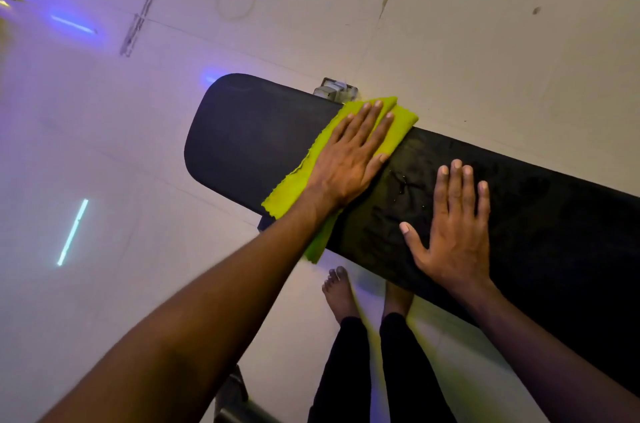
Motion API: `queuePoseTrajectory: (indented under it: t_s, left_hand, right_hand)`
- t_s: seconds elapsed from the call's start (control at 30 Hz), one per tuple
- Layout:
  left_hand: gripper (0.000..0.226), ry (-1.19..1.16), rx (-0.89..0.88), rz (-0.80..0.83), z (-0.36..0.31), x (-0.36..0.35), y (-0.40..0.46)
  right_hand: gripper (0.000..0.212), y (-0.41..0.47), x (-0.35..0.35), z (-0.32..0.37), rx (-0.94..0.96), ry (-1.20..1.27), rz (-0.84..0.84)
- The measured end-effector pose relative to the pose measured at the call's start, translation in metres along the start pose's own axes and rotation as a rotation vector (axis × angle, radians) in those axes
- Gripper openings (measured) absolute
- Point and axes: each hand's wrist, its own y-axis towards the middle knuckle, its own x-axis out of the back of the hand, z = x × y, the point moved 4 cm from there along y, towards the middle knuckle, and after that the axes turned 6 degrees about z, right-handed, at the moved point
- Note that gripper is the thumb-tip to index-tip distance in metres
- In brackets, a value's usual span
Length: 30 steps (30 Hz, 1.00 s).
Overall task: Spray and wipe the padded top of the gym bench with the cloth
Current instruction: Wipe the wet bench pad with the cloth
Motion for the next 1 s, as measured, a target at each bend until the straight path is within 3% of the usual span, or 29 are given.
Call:
queuePoseTrajectory:
  t_s: [0.1,0.2,0.3,0.37,0.43,0.57,0.7,0.8,0.9,1.0]
  left_hand:
    - [0.064,-0.090,0.224,-0.061,-0.003,-0.011,-0.037]
    - [0.069,-0.123,0.384,-0.020,-0.038,-0.028,-0.066]
    - [0.068,-0.087,0.199,0.012,-0.057,-0.022,-0.048]
    - [0.065,-0.025,-0.015,0.015,-0.047,-0.011,-0.017]
    - [0.063,0.038,-0.101,0.023,-0.033,-0.002,0.006]
    - [0.063,-0.039,0.120,-0.041,-0.024,-0.008,-0.016]
    - [0.067,-0.125,0.333,-0.023,-0.062,-0.030,-0.073]
    - [0.067,-0.116,0.210,-0.010,-0.075,-0.026,-0.063]
    - [0.063,-0.020,0.026,-0.012,-0.042,-0.014,-0.043]
    - [0.063,-0.050,0.160,-0.043,-0.017,-0.018,-0.060]
  right_hand:
    - [0.103,0.001,0.001,0.001,-0.003,0.007,-0.003]
    - [0.104,0.001,0.002,0.002,-0.001,0.013,0.003]
    - [0.104,0.000,0.002,0.002,0.005,0.018,0.000]
    - [0.105,0.000,0.001,0.001,0.007,0.026,-0.006]
    - [0.105,0.001,-0.001,0.001,0.010,0.028,-0.003]
    - [0.104,-0.001,0.001,-0.001,0.023,0.027,0.011]
    - [0.105,-0.003,0.002,-0.006,0.052,0.051,0.016]
    - [0.104,-0.006,0.003,-0.004,0.051,0.054,0.005]
    - [0.103,-0.007,0.002,-0.005,0.059,0.038,0.010]
    - [0.101,-0.013,0.001,-0.010,0.089,0.048,0.019]
